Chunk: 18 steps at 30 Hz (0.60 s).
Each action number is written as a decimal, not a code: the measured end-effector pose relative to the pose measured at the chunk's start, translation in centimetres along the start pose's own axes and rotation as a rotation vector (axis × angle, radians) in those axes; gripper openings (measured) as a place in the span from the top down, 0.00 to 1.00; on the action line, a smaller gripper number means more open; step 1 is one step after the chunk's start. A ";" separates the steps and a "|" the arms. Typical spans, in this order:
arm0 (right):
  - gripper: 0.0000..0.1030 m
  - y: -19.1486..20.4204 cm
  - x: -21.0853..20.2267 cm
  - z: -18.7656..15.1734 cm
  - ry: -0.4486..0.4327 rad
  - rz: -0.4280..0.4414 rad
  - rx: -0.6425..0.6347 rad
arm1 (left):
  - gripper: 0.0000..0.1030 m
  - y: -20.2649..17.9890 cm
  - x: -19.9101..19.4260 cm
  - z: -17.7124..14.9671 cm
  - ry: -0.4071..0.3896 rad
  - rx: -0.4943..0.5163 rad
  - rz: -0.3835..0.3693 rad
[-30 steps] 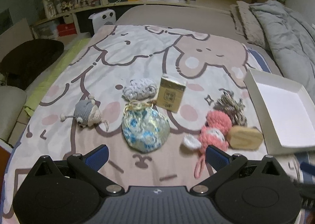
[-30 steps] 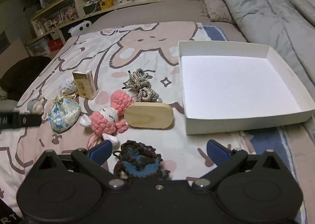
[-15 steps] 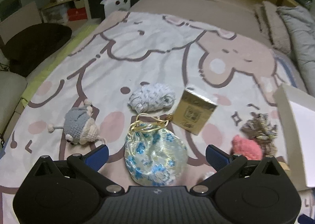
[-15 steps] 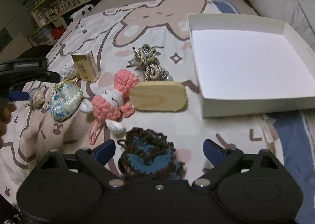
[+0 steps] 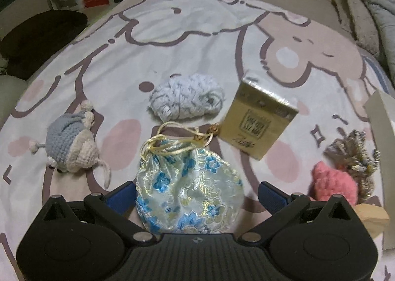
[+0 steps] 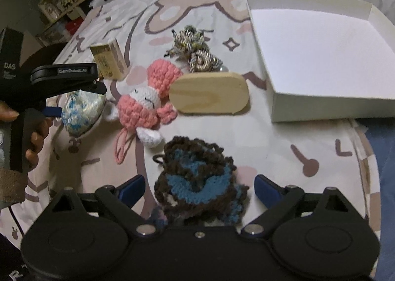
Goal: Organize objects
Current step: 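Grasp the blue floral pouch with the left tool while the right tool grasps the brown-blue crochet piece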
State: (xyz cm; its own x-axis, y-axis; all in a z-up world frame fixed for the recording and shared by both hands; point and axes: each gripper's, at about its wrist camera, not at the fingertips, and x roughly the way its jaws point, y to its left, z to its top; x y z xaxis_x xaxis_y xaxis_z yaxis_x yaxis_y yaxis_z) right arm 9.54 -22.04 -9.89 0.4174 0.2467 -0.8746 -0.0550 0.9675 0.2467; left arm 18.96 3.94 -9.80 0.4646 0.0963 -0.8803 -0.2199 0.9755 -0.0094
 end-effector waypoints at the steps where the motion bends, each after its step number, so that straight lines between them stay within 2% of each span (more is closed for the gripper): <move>1: 0.12 0.0 0.2 0.0 0.010 -0.001 0.003 | 0.00 0.1 0.2 0.0 0.004 -0.001 0.002; 5: 0.20 0.0 1.0 0.1 0.046 -0.014 0.008 | 0.00 0.3 1.3 -0.4 0.051 -0.004 0.006; 11: 0.25 0.7 1.4 0.0 0.056 -0.019 -0.024 | 0.00 0.0 1.9 -0.9 0.053 0.028 0.037; 14: 0.31 0.6 1.3 0.0 0.055 0.005 -0.022 | 0.00 -0.2 2.1 -1.0 0.059 0.029 0.051; 18: 0.39 0.6 1.2 0.0 0.057 0.021 -0.021 | 0.00 0.1 2.1 -0.7 0.068 0.013 0.033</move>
State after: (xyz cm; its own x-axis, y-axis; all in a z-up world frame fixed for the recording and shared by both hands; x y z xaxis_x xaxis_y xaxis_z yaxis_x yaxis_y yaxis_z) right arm 10.01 -21.21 -10.76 0.3639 0.2695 -0.8916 -0.0825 0.9628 0.2574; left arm 19.33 4.12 -11.97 0.3978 0.1148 -0.9103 -0.2223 0.9746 0.0258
